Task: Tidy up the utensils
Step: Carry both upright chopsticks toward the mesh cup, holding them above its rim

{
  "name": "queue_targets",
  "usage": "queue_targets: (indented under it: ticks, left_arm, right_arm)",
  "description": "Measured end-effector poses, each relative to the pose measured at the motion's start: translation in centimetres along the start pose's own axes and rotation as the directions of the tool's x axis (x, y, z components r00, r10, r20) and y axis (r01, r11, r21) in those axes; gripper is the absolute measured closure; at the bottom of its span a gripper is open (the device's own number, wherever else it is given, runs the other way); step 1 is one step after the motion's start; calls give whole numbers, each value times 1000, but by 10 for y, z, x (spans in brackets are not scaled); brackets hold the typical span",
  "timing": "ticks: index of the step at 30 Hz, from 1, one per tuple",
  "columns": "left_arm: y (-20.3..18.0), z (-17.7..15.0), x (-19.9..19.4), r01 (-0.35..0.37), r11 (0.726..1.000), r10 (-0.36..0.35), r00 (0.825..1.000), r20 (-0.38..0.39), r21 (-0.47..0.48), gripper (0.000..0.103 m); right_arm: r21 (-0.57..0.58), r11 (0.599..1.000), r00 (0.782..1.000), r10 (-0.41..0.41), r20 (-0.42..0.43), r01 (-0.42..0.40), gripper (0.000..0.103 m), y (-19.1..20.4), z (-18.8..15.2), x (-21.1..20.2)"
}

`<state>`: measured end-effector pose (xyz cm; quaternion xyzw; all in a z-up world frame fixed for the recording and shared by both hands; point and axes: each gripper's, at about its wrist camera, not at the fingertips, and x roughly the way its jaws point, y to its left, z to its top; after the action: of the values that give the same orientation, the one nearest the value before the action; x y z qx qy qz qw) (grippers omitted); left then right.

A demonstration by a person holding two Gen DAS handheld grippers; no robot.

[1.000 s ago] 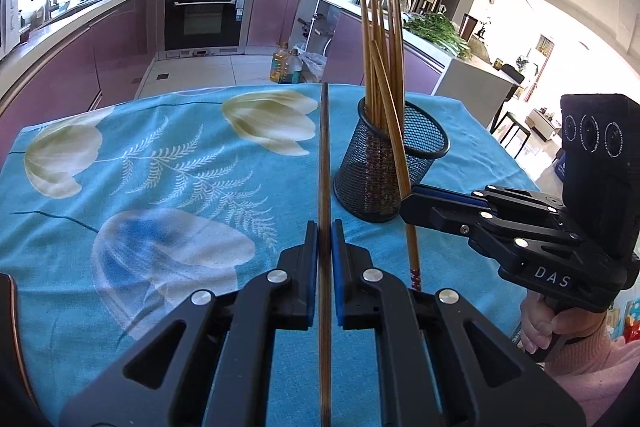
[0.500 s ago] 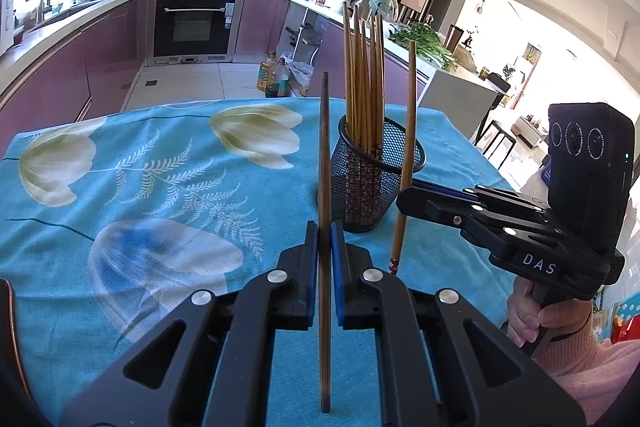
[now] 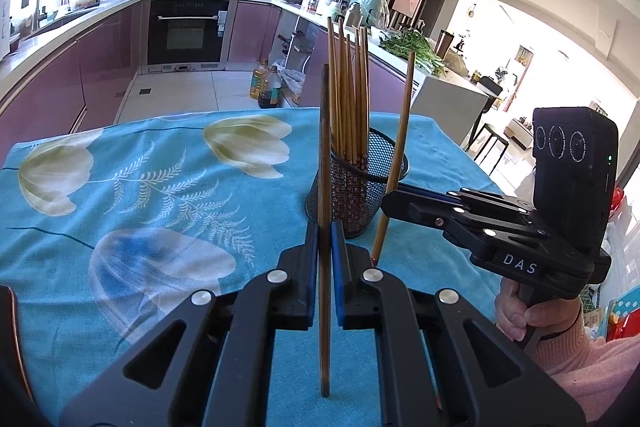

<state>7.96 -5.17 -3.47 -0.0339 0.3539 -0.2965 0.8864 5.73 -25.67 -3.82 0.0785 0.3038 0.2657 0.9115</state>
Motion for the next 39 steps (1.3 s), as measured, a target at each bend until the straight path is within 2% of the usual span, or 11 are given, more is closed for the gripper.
queue_targets:
  ticks: [21, 39]
  left_arm:
    - [-5, 8, -11, 13, 1000, -13, 999, 32, 8, 96]
    - [-9, 11, -13, -9, 1000, 8, 999, 50, 26, 96]
  right_arm:
    - [-27, 1000, 999, -11, 38, 12, 97, 13, 7, -3]
    - [-34, 999, 998, -25, 58, 27, 97, 13, 7, -11]
